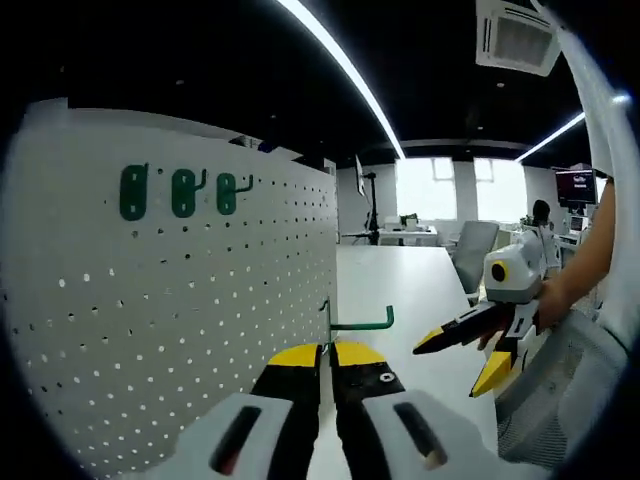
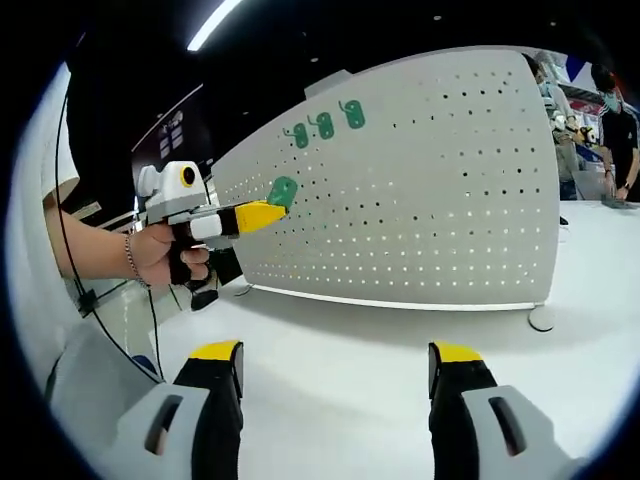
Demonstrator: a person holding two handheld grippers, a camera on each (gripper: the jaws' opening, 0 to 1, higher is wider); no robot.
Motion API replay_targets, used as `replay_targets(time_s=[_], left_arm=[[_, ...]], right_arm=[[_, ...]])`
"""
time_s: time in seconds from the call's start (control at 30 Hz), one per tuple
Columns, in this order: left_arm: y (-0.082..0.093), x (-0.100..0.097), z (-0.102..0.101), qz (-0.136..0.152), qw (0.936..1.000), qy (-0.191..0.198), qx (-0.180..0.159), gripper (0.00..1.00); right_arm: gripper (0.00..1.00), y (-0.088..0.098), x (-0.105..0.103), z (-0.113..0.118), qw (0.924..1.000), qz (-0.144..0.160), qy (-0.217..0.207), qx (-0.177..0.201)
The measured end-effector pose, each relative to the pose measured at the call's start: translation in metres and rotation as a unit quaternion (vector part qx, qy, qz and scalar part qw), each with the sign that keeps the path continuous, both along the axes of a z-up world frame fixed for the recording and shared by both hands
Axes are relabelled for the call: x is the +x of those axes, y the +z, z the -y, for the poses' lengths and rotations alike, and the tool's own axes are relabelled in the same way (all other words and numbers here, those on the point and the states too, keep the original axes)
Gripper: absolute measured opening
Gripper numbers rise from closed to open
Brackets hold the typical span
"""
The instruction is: Insert the hook assembly into the mounting plate slot until the hook locks in place.
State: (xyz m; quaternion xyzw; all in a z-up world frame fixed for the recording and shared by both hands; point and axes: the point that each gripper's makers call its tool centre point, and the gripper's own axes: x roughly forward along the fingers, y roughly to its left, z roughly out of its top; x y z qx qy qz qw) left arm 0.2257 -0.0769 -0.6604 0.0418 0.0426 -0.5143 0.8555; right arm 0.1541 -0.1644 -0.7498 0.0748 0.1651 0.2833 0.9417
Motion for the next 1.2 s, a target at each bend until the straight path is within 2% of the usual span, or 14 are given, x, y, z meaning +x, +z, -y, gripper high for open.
replay_targets(time_s=[0.17,0.4,0.57,0.73,0.9,1.13,1.2], left_arm=[[0.012,0.001,-0.007,0.003,0.9997,0.015,-0.019,0.04],[0.013,0.003,-0.009,0.009,0.9996,0.021,-0.016,0.04],[0.009,0.004,-0.010,0.006,0.9996,0.023,-0.013,0.04],[0.007,0.004,-0.009,0.006,0.9996,0.024,-0.011,0.04],[0.007,0.003,-0.009,0.004,0.9996,0.025,-0.011,0.04],[0.007,0.003,-0.010,0.006,0.9996,0.027,-0.011,0.04],[0.008,0.004,-0.010,0.007,0.9995,0.029,-0.011,0.04]], right_arm=[[0.73,0.000,0.000,-0.001,1.0000,-0.001,0.003,-0.001],[0.73,0.000,0.000,-0.003,1.0000,0.001,0.006,-0.001],[0.73,0.020,0.001,-0.003,0.9992,0.036,0.002,0.013],[0.72,0.061,0.002,-0.003,0.9915,0.122,-0.004,0.046],[0.72,0.077,0.003,-0.003,0.9865,0.143,-0.011,0.079],[0.70,0.082,0.004,-0.009,0.9858,0.143,-0.002,0.087],[0.67,0.085,0.004,-0.016,0.9852,0.137,0.011,0.103]])
